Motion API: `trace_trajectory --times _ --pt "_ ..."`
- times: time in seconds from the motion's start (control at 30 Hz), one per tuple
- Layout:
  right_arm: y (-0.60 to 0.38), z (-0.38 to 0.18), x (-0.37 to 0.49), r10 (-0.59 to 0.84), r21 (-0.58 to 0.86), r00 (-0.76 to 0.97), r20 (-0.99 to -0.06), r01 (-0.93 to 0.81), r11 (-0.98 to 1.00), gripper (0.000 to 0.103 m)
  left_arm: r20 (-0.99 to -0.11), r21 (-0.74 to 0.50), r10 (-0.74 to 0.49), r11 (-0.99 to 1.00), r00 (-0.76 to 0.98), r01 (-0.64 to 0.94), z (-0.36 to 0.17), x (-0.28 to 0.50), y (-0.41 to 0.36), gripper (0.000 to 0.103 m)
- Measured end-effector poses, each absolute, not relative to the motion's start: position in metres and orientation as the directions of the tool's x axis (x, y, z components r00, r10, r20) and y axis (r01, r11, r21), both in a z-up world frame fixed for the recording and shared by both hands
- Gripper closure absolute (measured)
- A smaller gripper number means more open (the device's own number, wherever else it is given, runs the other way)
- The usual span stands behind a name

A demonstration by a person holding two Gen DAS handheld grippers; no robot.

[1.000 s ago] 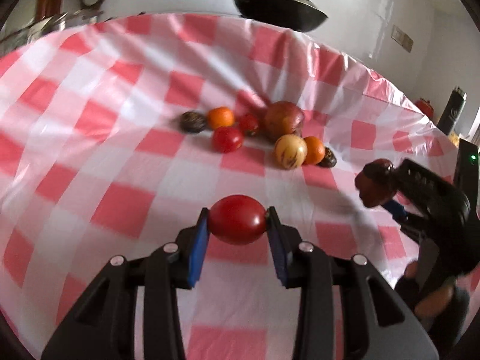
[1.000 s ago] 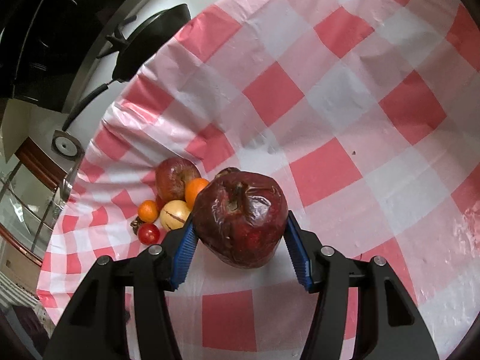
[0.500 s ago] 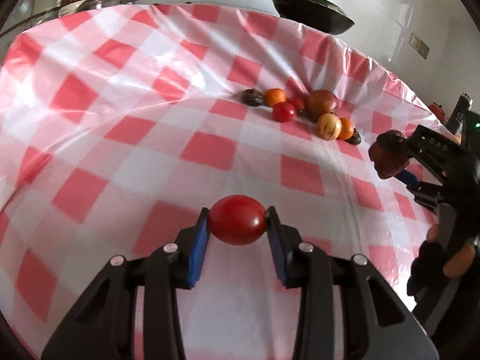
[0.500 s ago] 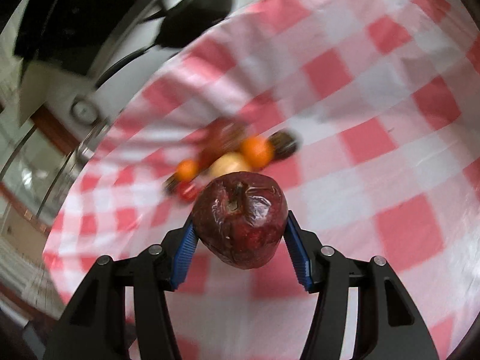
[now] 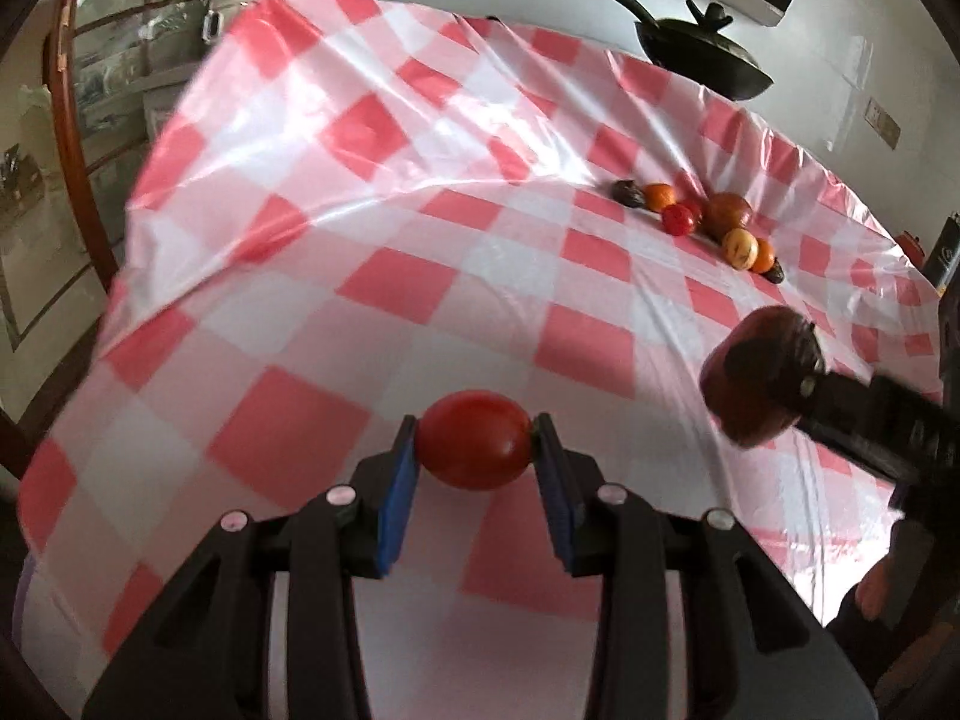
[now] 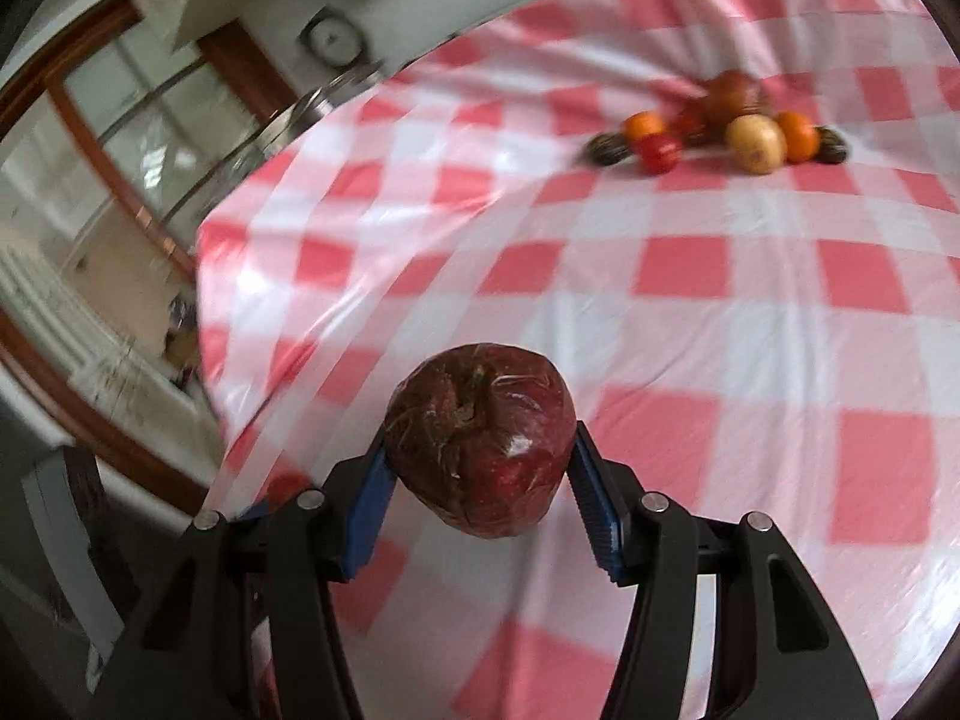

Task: Organize fruits
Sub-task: 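Carry the red apple toward the white box while the left tool holds a red tomato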

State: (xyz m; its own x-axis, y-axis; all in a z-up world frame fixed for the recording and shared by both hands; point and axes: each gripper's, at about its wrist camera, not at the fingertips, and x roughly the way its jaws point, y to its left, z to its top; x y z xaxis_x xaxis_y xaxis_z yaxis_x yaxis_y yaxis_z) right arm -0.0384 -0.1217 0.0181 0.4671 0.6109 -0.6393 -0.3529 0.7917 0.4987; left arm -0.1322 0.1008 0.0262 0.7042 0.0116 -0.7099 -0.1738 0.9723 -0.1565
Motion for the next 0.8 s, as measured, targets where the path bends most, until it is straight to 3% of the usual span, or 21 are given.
trace_trajectory --times 0.8 --pt "0.005 0.029 -0.166 0.701 0.348 0.286 -0.653 -0.709 0.613 0.047 -0.697 -0.155 0.116 0.939 0.707 -0.308 0.033 -0.256 0.184 0.065"
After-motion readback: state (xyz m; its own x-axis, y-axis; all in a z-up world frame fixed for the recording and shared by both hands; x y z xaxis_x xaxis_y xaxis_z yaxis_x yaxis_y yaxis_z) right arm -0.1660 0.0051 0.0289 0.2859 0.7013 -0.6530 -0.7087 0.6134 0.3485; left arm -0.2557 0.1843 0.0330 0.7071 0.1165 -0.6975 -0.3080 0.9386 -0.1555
